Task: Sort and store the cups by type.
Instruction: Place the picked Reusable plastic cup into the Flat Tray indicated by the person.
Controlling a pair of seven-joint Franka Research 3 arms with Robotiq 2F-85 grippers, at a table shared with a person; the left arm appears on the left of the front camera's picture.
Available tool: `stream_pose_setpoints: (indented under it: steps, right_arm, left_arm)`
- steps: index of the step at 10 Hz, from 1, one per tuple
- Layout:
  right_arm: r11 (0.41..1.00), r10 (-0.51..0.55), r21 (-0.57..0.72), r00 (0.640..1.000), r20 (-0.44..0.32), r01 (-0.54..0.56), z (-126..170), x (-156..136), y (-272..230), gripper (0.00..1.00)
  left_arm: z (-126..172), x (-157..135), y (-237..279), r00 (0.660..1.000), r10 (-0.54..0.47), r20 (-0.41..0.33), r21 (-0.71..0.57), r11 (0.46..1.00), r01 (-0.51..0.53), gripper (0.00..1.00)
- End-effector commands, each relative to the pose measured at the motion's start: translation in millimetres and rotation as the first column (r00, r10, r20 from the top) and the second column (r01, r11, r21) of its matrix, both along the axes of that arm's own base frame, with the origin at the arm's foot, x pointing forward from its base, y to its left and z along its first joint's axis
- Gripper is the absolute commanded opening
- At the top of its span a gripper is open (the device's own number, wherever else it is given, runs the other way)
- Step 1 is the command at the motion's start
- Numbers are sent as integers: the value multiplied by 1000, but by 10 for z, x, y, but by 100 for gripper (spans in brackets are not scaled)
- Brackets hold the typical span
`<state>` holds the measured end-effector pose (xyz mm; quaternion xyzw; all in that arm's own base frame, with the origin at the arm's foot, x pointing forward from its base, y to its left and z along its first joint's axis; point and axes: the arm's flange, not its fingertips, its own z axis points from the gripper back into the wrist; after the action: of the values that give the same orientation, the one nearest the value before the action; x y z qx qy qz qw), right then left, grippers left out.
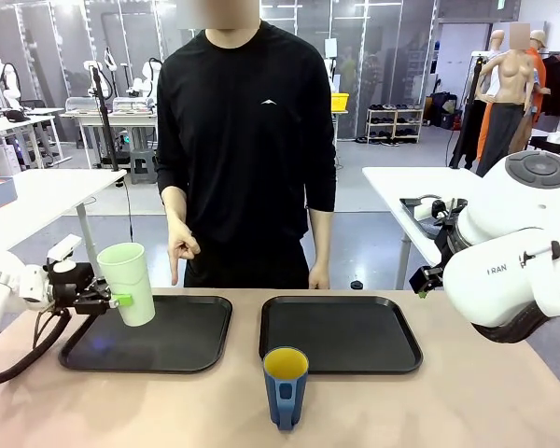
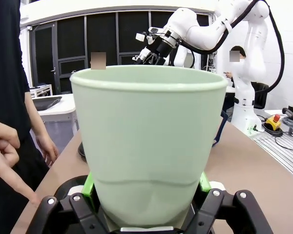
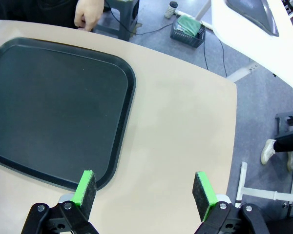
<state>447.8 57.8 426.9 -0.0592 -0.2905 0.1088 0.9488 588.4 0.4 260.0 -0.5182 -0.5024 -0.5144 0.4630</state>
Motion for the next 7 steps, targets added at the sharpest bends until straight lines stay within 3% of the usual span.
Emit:
stream_pose_setpoints:
  steps: [1, 7]
  right_arm:
    - [1000, 4, -7, 1000, 0, -4, 2, 1, 1, 100]
    - [1000, 4, -7, 1000, 0, -4, 2, 1, 1, 100]
  left_arm:
    - [-94, 108, 3, 998, -54, 21, 1, 999, 54, 85]
    - [-532, 408, 79, 999, -48, 1, 0, 999, 48, 85]
